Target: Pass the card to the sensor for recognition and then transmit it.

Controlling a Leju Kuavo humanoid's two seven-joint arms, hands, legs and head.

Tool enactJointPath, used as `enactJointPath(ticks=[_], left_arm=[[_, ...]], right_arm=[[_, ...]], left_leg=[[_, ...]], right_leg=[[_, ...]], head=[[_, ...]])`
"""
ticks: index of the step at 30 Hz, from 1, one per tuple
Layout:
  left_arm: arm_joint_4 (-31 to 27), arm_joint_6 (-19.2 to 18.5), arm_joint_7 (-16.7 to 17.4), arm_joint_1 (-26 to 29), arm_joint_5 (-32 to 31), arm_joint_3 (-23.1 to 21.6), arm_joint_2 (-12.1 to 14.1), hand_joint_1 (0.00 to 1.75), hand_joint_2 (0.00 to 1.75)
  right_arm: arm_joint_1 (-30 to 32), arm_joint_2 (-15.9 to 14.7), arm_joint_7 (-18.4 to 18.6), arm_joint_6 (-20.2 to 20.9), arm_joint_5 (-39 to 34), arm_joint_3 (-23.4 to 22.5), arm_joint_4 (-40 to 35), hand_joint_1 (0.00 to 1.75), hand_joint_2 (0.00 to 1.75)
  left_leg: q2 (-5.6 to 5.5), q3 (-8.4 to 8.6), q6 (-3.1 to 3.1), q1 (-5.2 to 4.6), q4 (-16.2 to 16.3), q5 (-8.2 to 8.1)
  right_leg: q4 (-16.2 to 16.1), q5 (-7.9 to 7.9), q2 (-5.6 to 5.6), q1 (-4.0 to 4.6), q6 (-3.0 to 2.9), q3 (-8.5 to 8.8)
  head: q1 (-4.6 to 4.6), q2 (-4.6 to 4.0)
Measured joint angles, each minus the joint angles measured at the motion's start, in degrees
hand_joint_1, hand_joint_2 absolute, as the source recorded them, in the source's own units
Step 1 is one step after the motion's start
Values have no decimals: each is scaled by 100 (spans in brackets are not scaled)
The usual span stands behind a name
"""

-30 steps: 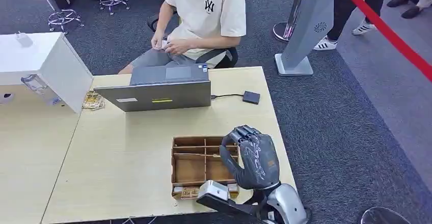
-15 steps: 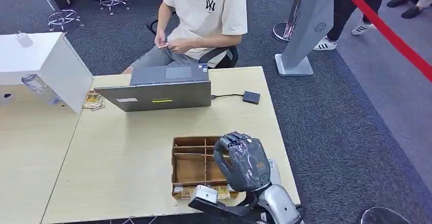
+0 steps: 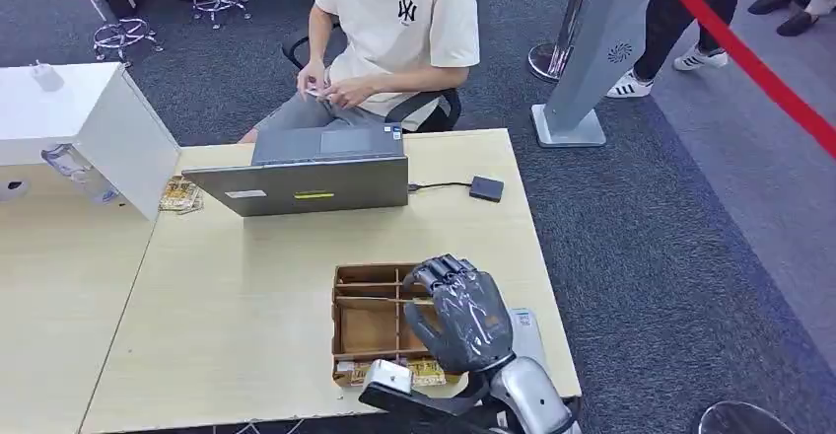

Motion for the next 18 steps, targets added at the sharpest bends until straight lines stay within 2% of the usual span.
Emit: enactJointPath(ticks=[1,3,4,8,12,15,18], left_arm=[[0,0,-2,0,7,0,0,0,0],[0,0,-2,0,28,0,0,0,0],[0,2,-2,0,44,-2,0,0,0],[0,2,-7,0,92,-2,2,0,0],[0,0,-9,0,94,-2,2,0,0],[0,0,-9,0,101,-2,2,0,0],[0,0,-20,0,111,-2,2,0,0]], right_arm=[[-13,0,0,4,-13,2,44,94,175],[-34,0,0,4,-26,2,120,84,175],[-44,0,0,4,-33,2,168,98,175],[-80,0,2,24,-48,2,308,103,175],[-117,-6,15,31,-48,0,455,91,175],[-136,-11,70,22,-31,-4,551,91,175],[-150,-11,96,-2,-9,-24,640,79,175]], left_leg=[[0,0,0,0,0,0],[0,0,0,0,0,0],[0,0,0,0,0,0],[0,0,0,0,0,0],[0,0,0,0,0,0],[0,0,0,0,0,0],[0,0,0,0,0,0]], right_leg=[[0,0,0,0,0,0],[0,0,0,0,0,0],[0,0,0,0,0,0],[0,0,0,0,0,0],[0,0,0,0,0,-1],[0,0,0,0,0,-1],[0,0,0,0,0,-1]], head=[[0,0],[-2,0],[0,0],[-2,0],[-2,0],[0,0],[0,0]])
